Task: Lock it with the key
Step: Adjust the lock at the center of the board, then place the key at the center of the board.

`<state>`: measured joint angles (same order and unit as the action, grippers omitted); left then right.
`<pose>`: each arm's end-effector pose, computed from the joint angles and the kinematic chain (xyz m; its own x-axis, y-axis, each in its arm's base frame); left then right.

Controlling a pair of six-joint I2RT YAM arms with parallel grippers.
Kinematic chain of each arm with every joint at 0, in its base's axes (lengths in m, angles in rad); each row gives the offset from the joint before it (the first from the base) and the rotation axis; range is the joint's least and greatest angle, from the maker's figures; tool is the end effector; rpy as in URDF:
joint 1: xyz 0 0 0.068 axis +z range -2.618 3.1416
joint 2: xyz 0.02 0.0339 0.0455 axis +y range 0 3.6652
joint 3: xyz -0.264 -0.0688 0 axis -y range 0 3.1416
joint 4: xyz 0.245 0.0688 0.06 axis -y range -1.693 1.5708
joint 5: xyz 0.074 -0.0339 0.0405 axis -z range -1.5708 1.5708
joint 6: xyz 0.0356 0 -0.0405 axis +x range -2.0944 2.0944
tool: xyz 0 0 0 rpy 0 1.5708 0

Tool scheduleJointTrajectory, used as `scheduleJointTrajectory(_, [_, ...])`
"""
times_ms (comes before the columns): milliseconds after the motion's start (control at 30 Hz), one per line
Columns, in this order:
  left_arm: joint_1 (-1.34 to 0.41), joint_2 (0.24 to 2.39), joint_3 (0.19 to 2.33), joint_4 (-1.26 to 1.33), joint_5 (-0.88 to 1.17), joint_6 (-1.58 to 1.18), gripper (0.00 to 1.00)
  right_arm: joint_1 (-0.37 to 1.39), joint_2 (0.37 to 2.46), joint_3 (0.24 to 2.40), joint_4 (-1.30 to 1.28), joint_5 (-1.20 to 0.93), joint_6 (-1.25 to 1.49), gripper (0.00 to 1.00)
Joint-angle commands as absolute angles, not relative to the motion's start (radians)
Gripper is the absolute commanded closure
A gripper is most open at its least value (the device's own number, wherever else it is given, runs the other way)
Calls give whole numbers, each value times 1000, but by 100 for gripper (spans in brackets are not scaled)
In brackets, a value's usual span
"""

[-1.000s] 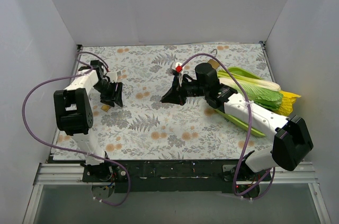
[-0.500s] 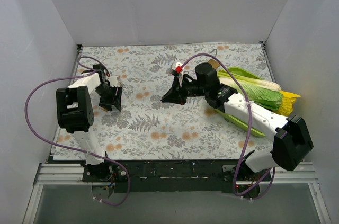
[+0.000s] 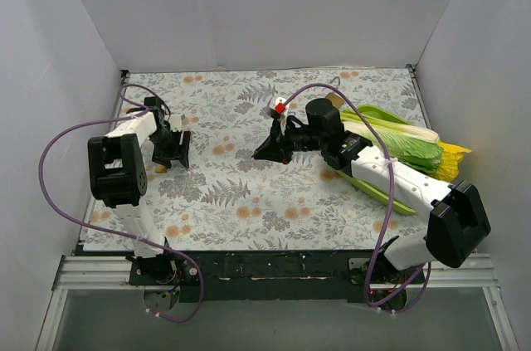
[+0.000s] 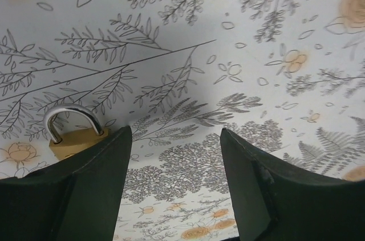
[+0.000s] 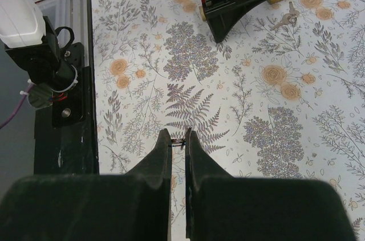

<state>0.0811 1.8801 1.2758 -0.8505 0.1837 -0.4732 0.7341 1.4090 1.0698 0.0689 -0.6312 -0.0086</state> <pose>0.3481 0.0218 0.1669 -0.8545 -0.5190 -0.0203 -0.5033 0.8371 -0.2142 0.2291 0.2350 0.3217 -0.1900 -0.1808 -0.9650 -0.9647 0.2169 0.1493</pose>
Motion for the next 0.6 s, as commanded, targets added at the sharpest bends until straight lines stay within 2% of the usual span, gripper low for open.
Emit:
scheduleJointTrajectory(0, [83, 1829, 1364, -868, 361, -443, 35, 730, 1388, 1108, 97, -647, -25, 99])
scheduleJointTrajectory(100, [83, 1708, 1417, -919, 770, -329, 29, 732, 1381, 1097, 130, -692, -25, 99])
scheduleJointTrajectory(233, [77, 1548, 1433, -959, 1157, -174, 24, 732, 1371, 1077, 172, -762, -31, 99])
scheduleJointTrajectory(400, [-29, 1398, 1395, -927, 1268, -118, 22, 732, 1364, 1068, 204, -888, -25, 99])
scheduleJointTrajectory(567, [-176, 1263, 1299, -810, 1186, -92, 25, 732, 1327, 1051, 261, -917, -8, 99])
